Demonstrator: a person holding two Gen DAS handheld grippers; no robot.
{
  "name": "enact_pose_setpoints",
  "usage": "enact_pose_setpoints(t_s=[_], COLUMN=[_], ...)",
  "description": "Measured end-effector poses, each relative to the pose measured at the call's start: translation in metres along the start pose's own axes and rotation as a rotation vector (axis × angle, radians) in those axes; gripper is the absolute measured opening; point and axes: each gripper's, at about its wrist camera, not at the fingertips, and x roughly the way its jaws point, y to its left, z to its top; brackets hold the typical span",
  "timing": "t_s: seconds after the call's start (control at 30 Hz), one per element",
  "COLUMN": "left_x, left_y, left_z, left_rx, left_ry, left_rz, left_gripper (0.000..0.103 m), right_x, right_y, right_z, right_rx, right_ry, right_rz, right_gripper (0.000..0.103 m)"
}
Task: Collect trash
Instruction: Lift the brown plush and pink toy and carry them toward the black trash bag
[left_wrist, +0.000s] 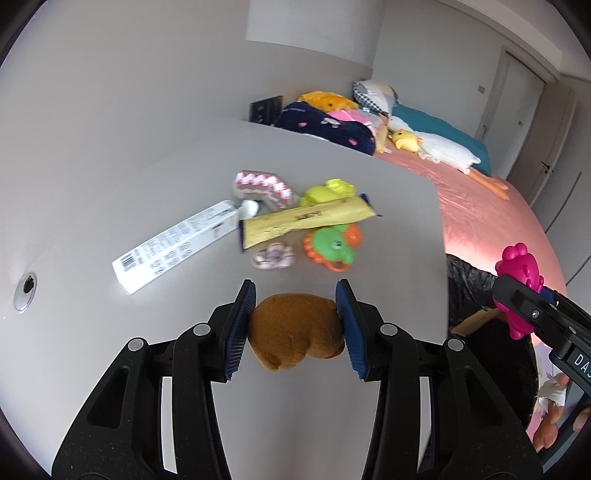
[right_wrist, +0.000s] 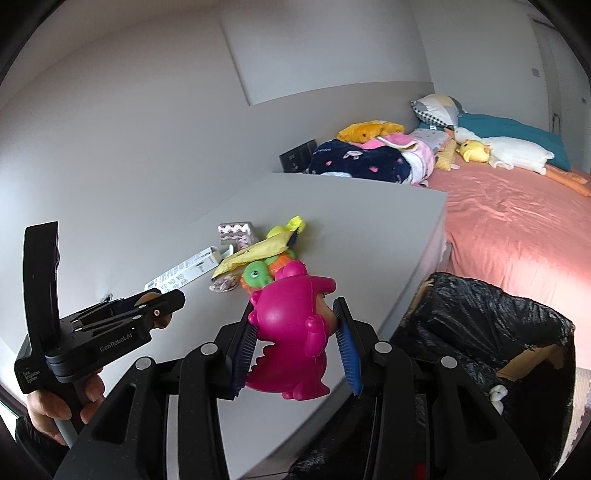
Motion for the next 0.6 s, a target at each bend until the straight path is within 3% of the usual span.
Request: enact_pose_setpoints(t_s=[0.6], left_x=[0.016], left_y=[-0.080], left_z=[0.004], left_rx=[0.117], left_ry=[0.021], left_rz=[-0.109], left_gripper=[0.045], right_x=[-0.044], right_y=[-0.061], right_z=[-0.008], right_rx=[0.083], right_ry=[-0.065], right_rz=[-0.115], right_gripper=[0.042])
